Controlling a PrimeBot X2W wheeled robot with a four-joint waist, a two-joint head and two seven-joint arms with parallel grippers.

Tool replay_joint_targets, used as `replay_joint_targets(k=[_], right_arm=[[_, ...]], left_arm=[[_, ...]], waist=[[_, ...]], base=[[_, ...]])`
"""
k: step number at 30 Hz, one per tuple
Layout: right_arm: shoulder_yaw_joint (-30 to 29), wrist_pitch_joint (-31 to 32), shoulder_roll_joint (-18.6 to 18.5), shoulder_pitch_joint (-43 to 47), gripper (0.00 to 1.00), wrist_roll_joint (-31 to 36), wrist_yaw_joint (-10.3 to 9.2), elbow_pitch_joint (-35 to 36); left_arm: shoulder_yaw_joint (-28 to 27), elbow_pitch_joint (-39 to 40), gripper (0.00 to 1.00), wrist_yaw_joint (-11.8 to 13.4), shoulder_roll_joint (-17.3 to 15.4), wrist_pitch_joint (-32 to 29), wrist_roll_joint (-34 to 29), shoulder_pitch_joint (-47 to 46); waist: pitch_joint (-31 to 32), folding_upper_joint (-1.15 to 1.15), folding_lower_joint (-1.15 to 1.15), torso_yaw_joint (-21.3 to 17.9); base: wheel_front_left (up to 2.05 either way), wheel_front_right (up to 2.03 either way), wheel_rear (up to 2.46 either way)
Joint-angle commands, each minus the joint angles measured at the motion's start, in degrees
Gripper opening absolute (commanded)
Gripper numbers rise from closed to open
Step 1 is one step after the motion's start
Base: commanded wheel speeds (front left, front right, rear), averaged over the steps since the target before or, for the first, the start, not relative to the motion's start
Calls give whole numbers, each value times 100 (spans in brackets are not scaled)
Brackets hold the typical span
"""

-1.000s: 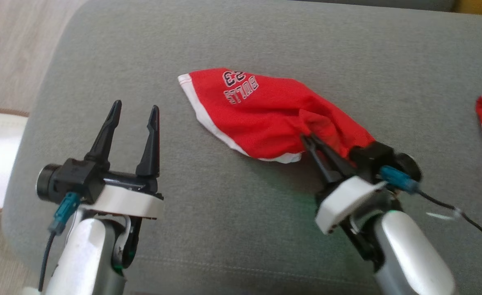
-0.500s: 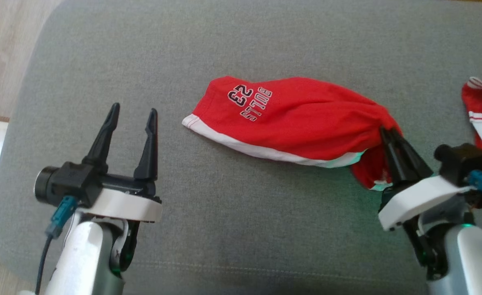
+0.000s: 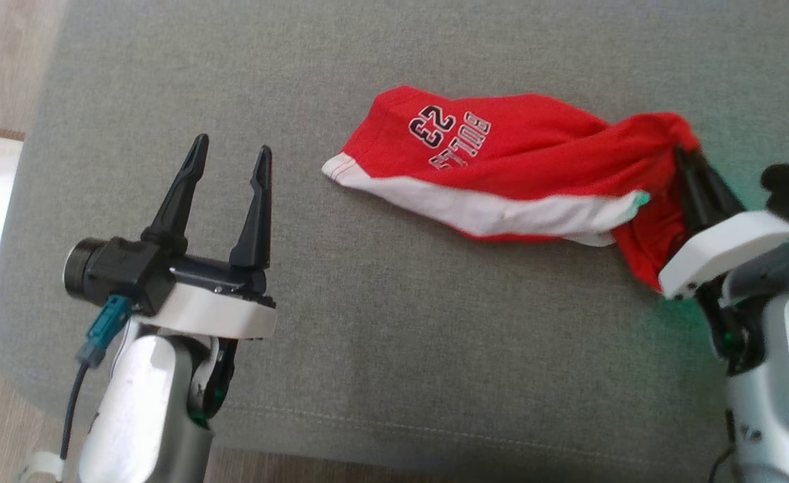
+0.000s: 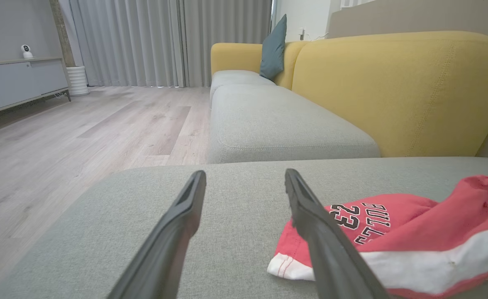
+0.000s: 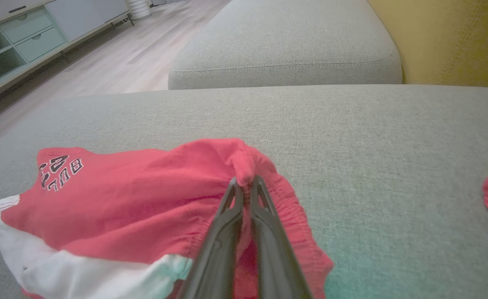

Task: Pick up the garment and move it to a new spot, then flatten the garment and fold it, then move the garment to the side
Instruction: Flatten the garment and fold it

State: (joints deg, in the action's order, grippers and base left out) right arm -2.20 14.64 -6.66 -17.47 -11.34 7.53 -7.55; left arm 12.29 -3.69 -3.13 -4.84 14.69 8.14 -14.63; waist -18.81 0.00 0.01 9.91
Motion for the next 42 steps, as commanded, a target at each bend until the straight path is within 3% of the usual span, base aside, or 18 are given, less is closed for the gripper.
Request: replay_joint_targets(k=[1, 2, 3, 4, 5, 10, 18, 27, 42], right_arm=[[40, -150, -109, -235, 0, -59, -4, 26], [25, -215, -151, -298, 13, -69, -4, -106], [38, -288, -181, -353, 33, -113, -4, -228], [39, -366, -193, -396, 61, -169, -4, -344], [62, -446, -209, -428, 100, -200, -4, -441], [104, -1056, -250, -380, 100, -275, -4, -615], [71, -1733, -187, 61, 100, 88, -4, 56], [204, -1515, 156, 1020, 100, 405, -4, 1094], [268, -1315, 368, 1732, 100, 325, -4, 1651]], left_arm=[[-199, 188, 100, -31, -42, 30, -67, -229], [-207, 183, 100, -41, -38, 30, -75, -239], [-216, 179, 100, -51, -37, 30, -85, -245], [-229, 175, 100, -58, -36, 30, -95, -248], [-246, 169, 100, -63, -39, 30, -106, -247], [-328, 146, 100, -69, -53, 30, -154, -171], [-493, 122, 100, -19, -86, 30, -173, 99], [-597, 64, 100, 32, -134, 30, -198, 416], [-567, -36, 100, 76, -164, 30, -202, 627]], waist=[[-48, 0, -1, 7], [-55, 0, -1, -4], [-61, 0, -1, -20], [-60, 0, -1, -42], [-54, 0, -1, -71], [44, 0, -1, -230], [318, 0, -1, -471], [672, 0, -1, -674], [848, 0, -1, -843]], base=[[0, 0, 0], [0, 0, 0], [0, 0, 0], [0, 0, 0], [0, 0, 0], [0, 0, 0], [0, 0, 0], [0, 0, 0], [0, 0, 0]])
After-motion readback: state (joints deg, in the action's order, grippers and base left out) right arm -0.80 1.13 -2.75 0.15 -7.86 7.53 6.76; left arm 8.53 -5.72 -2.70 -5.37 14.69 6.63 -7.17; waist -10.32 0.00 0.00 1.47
